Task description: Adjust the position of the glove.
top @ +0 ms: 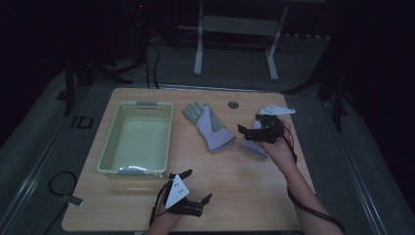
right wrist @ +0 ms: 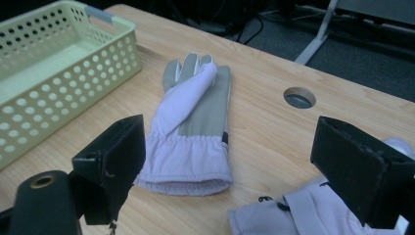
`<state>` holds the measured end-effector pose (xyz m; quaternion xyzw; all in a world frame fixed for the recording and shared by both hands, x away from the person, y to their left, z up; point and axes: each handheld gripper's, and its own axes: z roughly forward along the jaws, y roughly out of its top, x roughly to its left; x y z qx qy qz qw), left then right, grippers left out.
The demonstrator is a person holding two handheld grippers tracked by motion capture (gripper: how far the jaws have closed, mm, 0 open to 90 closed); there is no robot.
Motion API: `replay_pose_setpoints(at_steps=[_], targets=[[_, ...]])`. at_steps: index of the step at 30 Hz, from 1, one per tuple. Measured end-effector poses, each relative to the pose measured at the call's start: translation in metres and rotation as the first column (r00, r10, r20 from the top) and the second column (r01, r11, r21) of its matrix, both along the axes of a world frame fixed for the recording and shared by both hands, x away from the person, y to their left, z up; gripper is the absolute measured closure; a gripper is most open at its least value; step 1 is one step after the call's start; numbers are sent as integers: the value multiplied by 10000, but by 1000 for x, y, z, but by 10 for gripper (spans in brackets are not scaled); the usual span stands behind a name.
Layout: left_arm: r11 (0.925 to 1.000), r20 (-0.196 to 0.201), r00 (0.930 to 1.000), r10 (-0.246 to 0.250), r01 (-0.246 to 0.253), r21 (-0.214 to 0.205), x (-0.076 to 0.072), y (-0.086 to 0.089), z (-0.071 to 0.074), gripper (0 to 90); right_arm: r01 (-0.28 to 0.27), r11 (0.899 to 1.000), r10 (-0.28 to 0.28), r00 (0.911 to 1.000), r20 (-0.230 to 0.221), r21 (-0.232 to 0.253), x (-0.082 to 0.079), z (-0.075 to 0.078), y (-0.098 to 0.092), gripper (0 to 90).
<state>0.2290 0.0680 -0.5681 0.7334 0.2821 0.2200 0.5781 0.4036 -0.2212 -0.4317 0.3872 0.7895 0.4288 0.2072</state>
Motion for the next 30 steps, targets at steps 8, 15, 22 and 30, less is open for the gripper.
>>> replay_pose_setpoints(at_steps=[8,15,22,30], targets=[[10000,18,10000,-10,10,26,0,0,0,0,-177,9990,171,9997,-155,-412,22,-6,23,160],[10000,33,10000,-28,28,43,0,0,0,0,-355,9973,339,9991,-262,-639,35,-12,44,184],[10000,43,10000,-74,74,5,-1,0,0,0,-499,9920,495,9988,-64,-1158,46,-23,62,296],[9999,37,9999,-100,100,-11,0,0,0,0,-850,9911,784,9947,-672,-1024,62,-39,76,416]])
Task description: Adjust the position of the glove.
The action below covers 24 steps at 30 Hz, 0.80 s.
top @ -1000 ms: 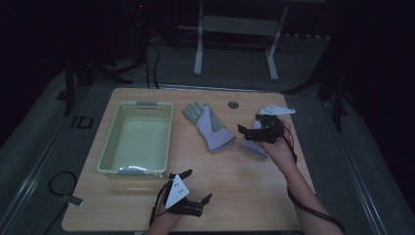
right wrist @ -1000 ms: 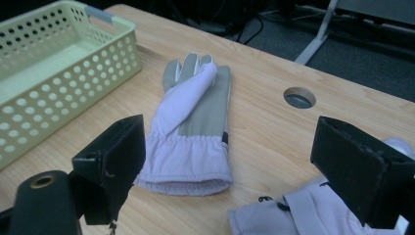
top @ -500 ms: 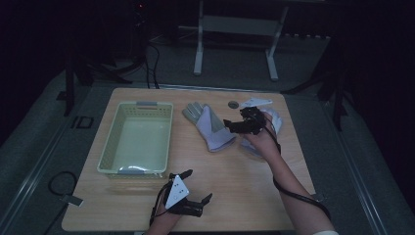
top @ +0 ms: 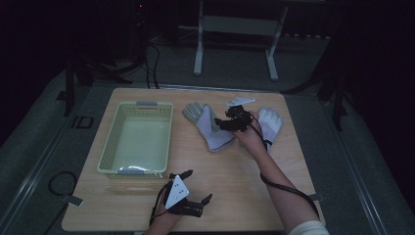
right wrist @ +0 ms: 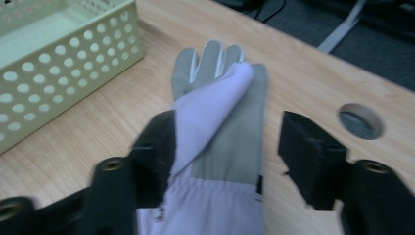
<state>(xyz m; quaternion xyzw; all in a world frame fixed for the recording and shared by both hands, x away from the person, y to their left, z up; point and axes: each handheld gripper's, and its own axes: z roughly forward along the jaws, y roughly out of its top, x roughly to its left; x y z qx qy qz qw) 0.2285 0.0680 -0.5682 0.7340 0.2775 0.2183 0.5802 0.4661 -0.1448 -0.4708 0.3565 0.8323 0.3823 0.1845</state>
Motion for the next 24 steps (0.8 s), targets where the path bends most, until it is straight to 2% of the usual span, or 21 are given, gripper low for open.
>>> replay_pose_setpoints(at_steps=[2,4,17,18,20,24], targets=[[10000,-5,10000,3,-3,-5,0,0,0,0,-39,10000,39,10000,-14,-89,2,-3,2,423],[10000,-9,10000,-3,3,-14,0,0,0,0,-73,9996,67,9997,-232,-271,9,-11,8,415],[10000,-49,10000,-33,33,-52,0,1,0,0,156,9990,-185,9972,-729,-408,34,-41,26,405],[10000,-46,10000,-37,36,-56,0,1,0,0,172,9975,-217,9976,-659,-687,37,-46,26,439],[10000,-48,10000,-41,41,-61,0,1,0,0,161,9956,-214,9982,-564,-920,38,-49,25,470],[10000,-81,10000,-39,38,-63,1,1,0,0,201,9934,-283,9970,-722,-1130,41,-56,22,495]])
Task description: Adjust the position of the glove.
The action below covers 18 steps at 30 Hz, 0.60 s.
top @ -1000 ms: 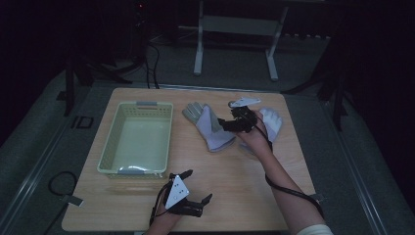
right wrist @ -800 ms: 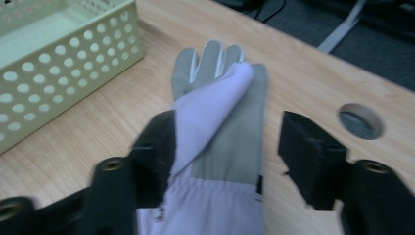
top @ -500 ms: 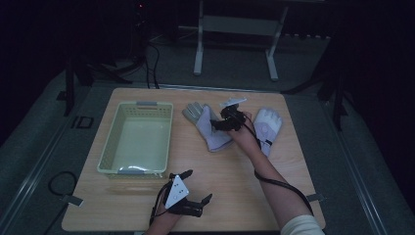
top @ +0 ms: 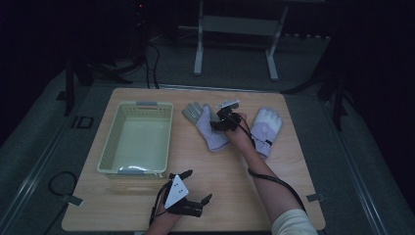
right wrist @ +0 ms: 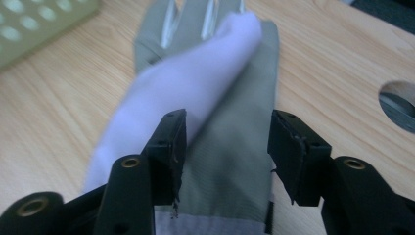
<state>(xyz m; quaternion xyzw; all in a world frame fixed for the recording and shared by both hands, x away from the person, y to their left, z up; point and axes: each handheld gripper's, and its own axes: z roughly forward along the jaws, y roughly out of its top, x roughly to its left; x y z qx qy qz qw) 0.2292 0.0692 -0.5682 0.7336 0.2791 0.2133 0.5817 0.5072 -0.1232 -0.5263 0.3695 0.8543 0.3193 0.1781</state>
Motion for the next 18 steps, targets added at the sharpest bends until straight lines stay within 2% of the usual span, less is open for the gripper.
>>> replay_pose_setpoints(at_steps=[2,8,11,15,18], targets=[[10000,-5,10000,2,-2,4,0,0,0,0,-47,9996,44,9999,-118,-262,1,-7,0,494],[10000,-27,10000,2,-2,-12,0,0,0,0,-127,9999,125,9996,-265,-75,1,-19,-2,506],[10000,-34,10000,-6,6,-19,0,0,0,1,-175,9998,177,9991,-375,56,2,-20,-3,596],[10000,-70,10000,-15,15,-39,0,0,0,0,-221,9997,218,9993,-309,-107,-1,-19,0,739],[10000,-77,10000,-5,5,-44,0,0,0,0,63,9999,-66,9994,-329,-98,-5,-15,4,833]])
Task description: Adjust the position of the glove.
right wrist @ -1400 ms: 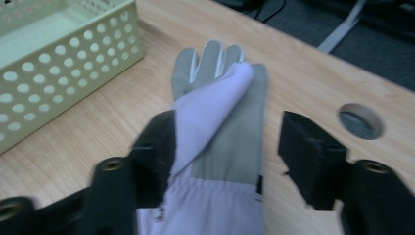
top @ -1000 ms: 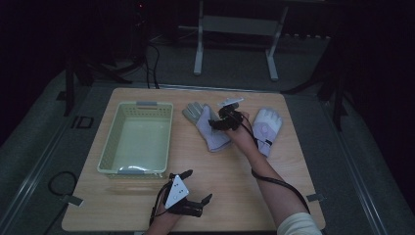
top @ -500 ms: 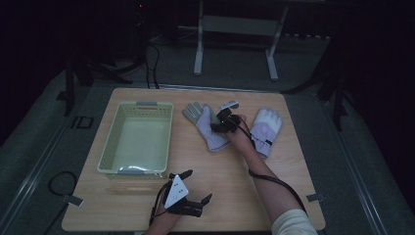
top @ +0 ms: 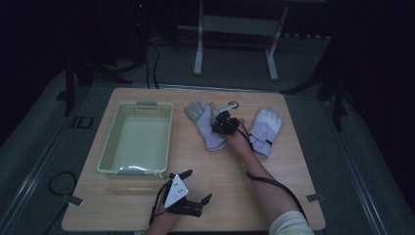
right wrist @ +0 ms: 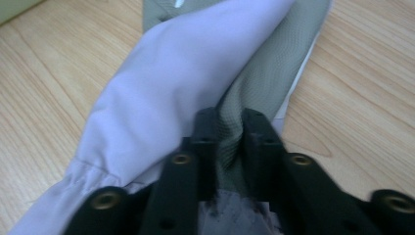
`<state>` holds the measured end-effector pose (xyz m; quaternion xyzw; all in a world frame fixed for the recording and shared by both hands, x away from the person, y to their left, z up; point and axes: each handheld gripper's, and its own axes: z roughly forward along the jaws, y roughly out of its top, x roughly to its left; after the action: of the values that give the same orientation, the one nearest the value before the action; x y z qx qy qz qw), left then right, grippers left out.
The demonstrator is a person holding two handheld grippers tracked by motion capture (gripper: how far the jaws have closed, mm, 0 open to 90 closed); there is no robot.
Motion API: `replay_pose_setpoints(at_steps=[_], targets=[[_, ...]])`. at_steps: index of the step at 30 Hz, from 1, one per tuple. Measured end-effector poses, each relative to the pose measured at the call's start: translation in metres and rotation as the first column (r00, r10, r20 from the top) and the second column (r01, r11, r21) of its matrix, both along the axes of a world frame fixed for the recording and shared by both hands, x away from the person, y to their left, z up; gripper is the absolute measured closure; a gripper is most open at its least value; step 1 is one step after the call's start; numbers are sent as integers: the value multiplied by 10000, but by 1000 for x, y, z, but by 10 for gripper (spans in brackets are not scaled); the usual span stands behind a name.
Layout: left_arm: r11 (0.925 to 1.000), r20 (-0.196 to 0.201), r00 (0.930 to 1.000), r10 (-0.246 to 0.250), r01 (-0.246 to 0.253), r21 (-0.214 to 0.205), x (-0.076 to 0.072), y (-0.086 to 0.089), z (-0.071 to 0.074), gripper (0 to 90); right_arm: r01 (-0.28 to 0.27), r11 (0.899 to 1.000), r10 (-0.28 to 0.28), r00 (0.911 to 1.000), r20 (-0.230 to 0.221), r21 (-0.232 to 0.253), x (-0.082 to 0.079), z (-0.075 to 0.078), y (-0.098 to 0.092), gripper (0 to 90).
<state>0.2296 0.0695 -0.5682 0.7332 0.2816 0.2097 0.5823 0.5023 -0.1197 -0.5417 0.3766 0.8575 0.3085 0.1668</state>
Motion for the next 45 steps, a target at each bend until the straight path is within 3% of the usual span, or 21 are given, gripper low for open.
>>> replay_pose_setpoints(at_steps=[2,6,11,13,22,27,30,31,33,37,45], targets=[[10000,-15,10000,4,-4,-12,0,0,0,0,322,9994,-321,9995,-24,125,-3,4,1,852],[10000,7,10000,4,-4,-8,0,0,0,0,906,9920,-887,9957,-253,885,-11,17,-3,860],[10000,-15,10000,31,-31,-7,0,0,0,0,1693,9689,-1704,9853,-98,1806,-30,40,-9,862],[10000,5,10000,30,-30,16,0,0,0,1,1967,9539,-1991,9799,-122,2266,-40,49,-12,863],[10000,83,10000,51,-51,71,-1,-1,0,1,2560,9086,-2691,9631,-60,3299,-87,66,-21,865],[10000,98,9999,46,-46,62,-1,-1,0,0,2644,9097,-2800,9600,29,3202,-107,60,-24,865],[10000,106,9999,39,-40,80,-1,-1,0,0,2866,8988,-2991,9541,-141,3317,-116,52,-28,865],[10000,110,9999,38,-39,84,-1,-1,0,1,2993,8905,-3086,9508,-283,3427,-120,48,-30,865],[10000,106,9999,48,-48,75,-1,-1,0,1,3016,8921,-3106,9501,-281,3363,-125,41,-30,865],[9999,110,9999,49,-50,101,-1,-1,0,0,3197,8871,-3254,9447,-403,3329,-128,30,-31,865],[9999,117,9999,31,-32,119,-1,-1,0,0,3388,8915,-3382,9394,-557,3009,-127,11,-29,864]])
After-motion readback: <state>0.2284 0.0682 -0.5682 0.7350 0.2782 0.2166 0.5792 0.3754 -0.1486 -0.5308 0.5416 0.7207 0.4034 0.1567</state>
